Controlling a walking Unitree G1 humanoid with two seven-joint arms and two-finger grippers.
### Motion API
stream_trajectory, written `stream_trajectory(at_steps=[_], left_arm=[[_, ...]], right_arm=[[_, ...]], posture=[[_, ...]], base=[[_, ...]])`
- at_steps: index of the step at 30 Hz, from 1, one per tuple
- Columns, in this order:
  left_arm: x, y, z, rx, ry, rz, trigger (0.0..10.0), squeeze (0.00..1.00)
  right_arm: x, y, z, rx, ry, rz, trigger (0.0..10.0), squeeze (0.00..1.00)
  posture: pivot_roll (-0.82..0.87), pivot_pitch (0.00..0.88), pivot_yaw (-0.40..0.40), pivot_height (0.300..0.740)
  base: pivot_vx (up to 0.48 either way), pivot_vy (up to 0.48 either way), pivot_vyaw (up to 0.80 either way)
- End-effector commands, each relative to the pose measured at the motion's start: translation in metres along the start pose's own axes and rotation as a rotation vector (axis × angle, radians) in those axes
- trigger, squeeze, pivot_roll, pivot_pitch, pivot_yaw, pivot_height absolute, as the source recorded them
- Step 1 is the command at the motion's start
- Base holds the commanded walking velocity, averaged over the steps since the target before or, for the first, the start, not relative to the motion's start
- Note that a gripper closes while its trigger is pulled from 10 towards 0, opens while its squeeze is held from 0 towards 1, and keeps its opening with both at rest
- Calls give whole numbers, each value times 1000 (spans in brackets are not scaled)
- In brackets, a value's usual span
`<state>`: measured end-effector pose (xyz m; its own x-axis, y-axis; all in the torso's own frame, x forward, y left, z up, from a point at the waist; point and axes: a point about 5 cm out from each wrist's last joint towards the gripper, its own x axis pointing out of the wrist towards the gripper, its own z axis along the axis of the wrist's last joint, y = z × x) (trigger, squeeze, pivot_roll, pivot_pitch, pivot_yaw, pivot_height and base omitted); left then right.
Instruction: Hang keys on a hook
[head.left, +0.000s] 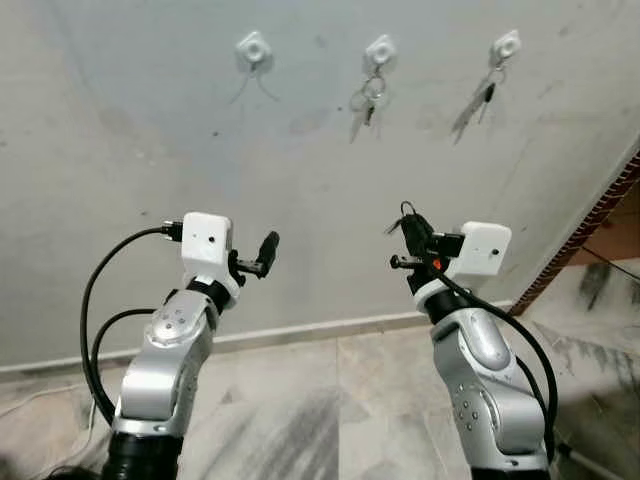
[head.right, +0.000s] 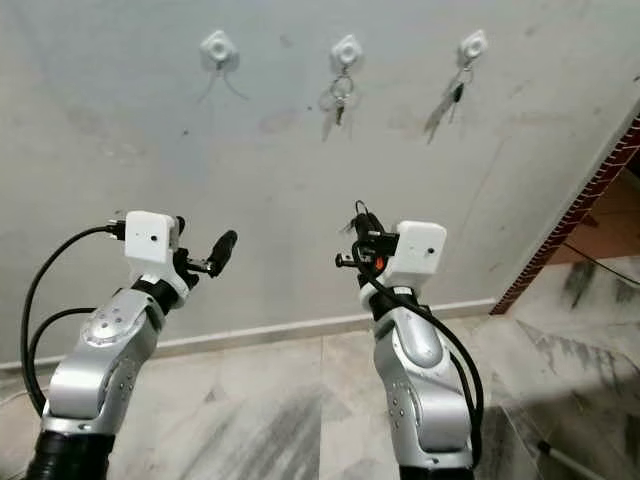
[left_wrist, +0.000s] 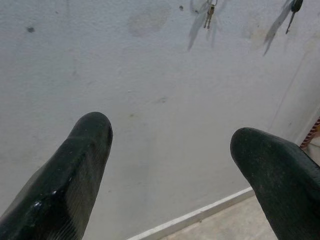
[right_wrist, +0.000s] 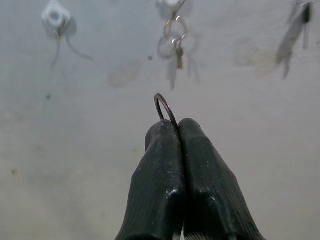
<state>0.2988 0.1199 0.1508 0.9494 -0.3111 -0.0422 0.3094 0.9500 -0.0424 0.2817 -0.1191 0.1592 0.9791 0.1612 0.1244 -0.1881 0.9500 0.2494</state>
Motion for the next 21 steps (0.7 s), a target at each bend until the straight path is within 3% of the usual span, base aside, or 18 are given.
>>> stream_trajectory(at_steps=[1, 21], left_arm=[[-4, 11, 1, 17, 1, 32, 10000, 0], [-9, 6, -6, 8, 19, 32, 10000, 0]], right_arm=[[3, 15, -1, 15, 8, 63, 10000, 0], [4, 22, -5, -6, 25, 130, 10000, 0]], posture=[[192, 0, -32, 740], [187, 0, -50, 740]], base=[[345, 0, 0], [364, 0, 0]])
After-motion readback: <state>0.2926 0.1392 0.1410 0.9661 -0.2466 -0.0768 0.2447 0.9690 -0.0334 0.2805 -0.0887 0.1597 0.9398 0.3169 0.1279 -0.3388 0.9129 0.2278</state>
